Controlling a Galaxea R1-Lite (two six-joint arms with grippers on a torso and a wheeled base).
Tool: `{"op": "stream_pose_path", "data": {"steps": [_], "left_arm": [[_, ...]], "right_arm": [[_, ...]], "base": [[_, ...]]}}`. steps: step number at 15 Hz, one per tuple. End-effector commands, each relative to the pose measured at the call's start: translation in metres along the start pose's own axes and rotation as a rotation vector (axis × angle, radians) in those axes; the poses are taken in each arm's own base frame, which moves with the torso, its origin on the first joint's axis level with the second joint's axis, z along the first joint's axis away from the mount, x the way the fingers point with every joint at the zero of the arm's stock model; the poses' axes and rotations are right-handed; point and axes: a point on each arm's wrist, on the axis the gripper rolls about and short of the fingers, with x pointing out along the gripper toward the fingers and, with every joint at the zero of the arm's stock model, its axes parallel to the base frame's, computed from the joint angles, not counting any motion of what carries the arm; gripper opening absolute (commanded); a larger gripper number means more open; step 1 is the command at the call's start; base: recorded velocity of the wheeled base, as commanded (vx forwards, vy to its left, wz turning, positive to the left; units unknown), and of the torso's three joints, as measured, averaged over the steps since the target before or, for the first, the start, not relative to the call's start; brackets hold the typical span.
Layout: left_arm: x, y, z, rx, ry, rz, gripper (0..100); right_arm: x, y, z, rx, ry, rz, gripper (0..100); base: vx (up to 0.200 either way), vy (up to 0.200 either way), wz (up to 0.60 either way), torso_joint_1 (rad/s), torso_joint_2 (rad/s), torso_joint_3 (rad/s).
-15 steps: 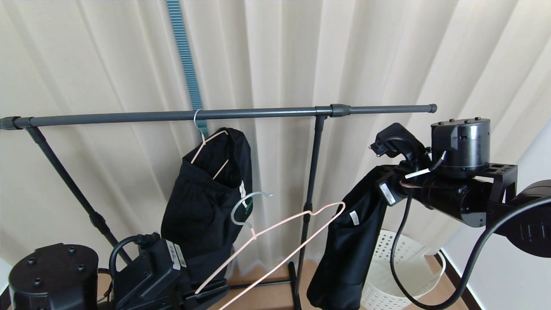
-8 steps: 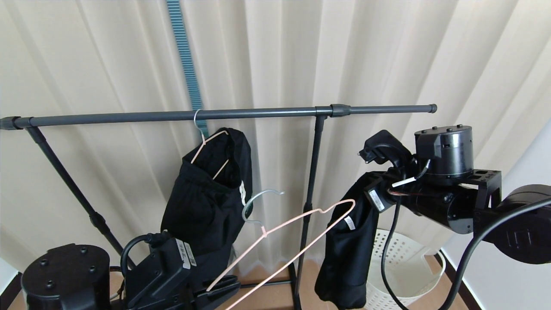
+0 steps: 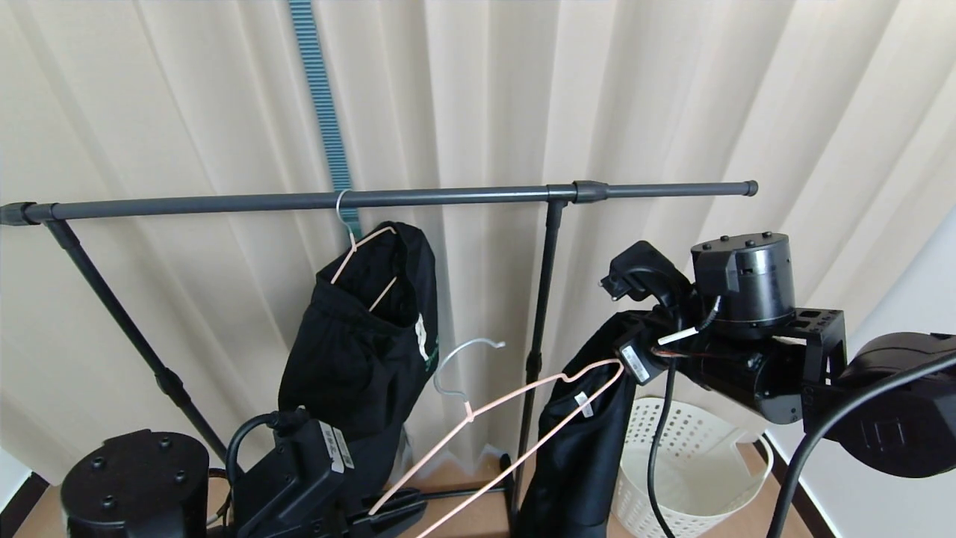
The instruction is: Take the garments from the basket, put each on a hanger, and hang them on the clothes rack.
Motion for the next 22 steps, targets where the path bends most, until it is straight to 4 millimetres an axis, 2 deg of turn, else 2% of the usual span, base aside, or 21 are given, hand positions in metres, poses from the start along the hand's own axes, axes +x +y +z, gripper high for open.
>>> {"op": "stream_pose_path", "data": {"steps": [1,6,8,13,17,22], "left_arm": [[0.002,0.002,-0.001,-0.004,0.008,0.006,0],[0.006,0.011,-0.001,-0.013,-0.011,0.052,0],[0.005,0.012,0.0,-0.011,-0.021,0.058,0],[0.005,0.011,-0.001,-0.012,-0.016,0.056,0],[0.003,0.01,0.0,-0.005,-0.037,0.056,0],[0.001,0.01,-0.001,-0.001,-0.053,0.068,0]], "right_arm": [[-0.004,0.003,0.001,-0.005,-0.008,0.009,0],[-0.015,0.017,-0.003,-0.038,-0.003,0.016,0],[-0.028,0.026,-0.002,-0.056,-0.026,0.053,0],[-0.044,0.045,-0.004,-0.09,-0.048,0.12,0],[-0.067,0.059,-0.001,-0.062,-0.096,0.177,0],[-0.074,0.061,0.003,-0.037,-0.117,0.175,0]], "base": [[0.0,0.0,0.0,0.0,0.0,0.0],[0.0,0.0,0.0,0.0,0.0,0.0],[0.0,0.0,0.0,0.0,0.0,0.0],[0.0,0.0,0.0,0.0,0.0,0.0],[0.0,0.0,0.0,0.0,0.0,0.0],[0.0,0.0,0.0,0.0,0.0,0.0]]}}
